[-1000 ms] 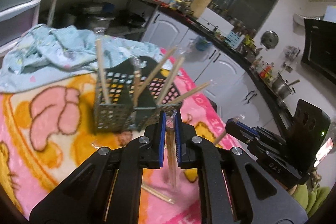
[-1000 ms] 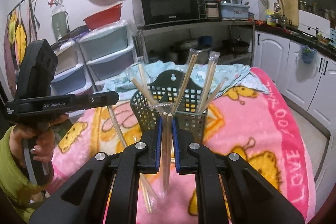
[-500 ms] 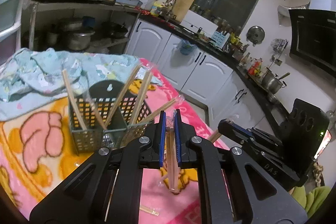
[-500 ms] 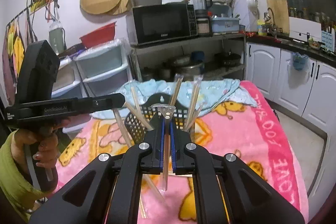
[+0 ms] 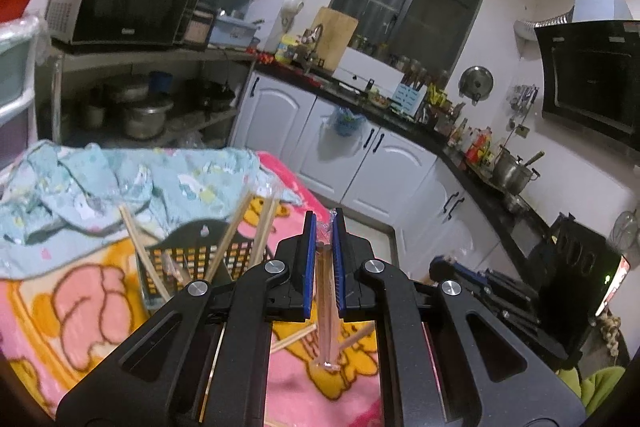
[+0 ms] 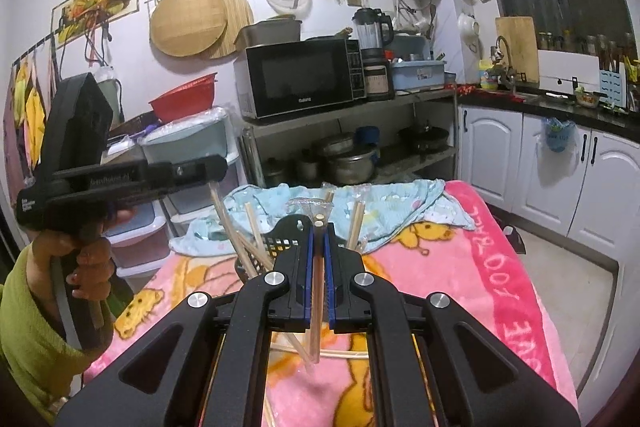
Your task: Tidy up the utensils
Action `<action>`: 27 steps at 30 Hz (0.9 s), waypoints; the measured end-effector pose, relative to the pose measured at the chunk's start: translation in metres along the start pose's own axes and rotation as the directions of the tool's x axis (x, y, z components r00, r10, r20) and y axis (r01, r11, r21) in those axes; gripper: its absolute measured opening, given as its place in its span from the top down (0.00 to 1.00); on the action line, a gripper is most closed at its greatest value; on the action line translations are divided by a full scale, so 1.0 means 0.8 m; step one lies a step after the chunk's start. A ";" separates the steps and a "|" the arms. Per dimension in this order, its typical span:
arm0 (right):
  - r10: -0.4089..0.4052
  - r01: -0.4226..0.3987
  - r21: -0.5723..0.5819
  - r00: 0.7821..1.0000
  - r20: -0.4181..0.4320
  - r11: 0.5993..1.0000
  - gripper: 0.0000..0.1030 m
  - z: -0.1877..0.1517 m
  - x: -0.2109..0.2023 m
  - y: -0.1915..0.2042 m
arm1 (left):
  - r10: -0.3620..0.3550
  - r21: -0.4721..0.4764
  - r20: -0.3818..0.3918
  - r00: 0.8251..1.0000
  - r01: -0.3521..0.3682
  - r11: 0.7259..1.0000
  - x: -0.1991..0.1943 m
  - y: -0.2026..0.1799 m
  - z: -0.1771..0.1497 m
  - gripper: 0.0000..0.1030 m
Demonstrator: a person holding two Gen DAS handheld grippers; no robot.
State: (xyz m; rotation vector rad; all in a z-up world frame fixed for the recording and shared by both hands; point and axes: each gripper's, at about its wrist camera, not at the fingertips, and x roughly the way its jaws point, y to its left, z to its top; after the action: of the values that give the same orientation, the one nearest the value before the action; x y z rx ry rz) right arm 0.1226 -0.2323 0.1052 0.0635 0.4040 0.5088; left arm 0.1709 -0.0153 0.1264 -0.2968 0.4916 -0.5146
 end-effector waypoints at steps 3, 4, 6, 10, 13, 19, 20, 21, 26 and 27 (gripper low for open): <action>0.002 -0.002 0.003 1.000 0.013 1.000 0.95 0.004 -0.003 0.000 | 0.000 0.004 0.022 1.000 0.000 1.000 -0.005 -0.001 0.010 0.96; 0.002 -0.002 0.006 1.000 0.020 1.000 0.95 0.007 -0.004 -0.001 | 0.001 0.007 0.027 1.000 -0.001 1.000 -0.006 -0.002 0.013 0.96; 0.005 -0.005 0.008 0.999 0.033 1.000 0.95 0.012 -0.007 -0.001 | 0.003 0.012 0.041 0.999 -0.003 1.000 -0.009 -0.002 0.020 0.96; 0.010 -0.011 0.006 0.998 0.056 1.000 0.95 0.024 -0.008 -0.001 | 0.010 0.017 0.068 0.998 -0.012 1.000 -0.014 -0.003 0.036 0.96; 0.020 -0.020 -0.001 0.997 0.070 1.000 0.95 0.033 -0.007 0.002 | 0.016 0.022 0.089 0.996 -0.018 1.000 -0.018 -0.005 0.046 0.96; 0.040 -0.037 -0.025 0.993 0.110 0.999 0.95 0.059 -0.003 0.012 | 0.028 0.043 0.138 0.990 -0.034 0.998 -0.029 -0.009 0.065 0.96; 0.042 -0.039 -0.028 0.993 0.114 0.999 0.95 0.063 -0.002 0.012 | 0.029 0.046 0.145 0.989 -0.036 0.998 -0.031 -0.009 0.068 0.96; 0.044 -0.041 -0.032 0.992 0.119 0.999 0.95 0.066 -0.001 0.013 | 0.033 0.050 0.155 0.987 -0.041 0.998 -0.033 -0.009 0.071 0.96; 0.056 -0.050 -0.047 0.988 0.142 0.998 0.95 0.084 0.008 0.021 | 0.051 0.048 0.179 0.983 -0.060 0.997 -0.036 -0.002 0.083 0.96; 0.055 -0.048 -0.050 0.988 0.144 0.998 0.95 0.086 0.009 0.023 | 0.056 0.043 0.181 0.982 -0.065 0.997 -0.034 0.000 0.086 0.96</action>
State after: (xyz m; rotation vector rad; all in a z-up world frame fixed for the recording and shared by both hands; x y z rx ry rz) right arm 0.1472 -0.2102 0.1687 0.0661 0.2479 0.5608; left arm 0.1855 0.0098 0.1942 -0.2780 0.3114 -0.4355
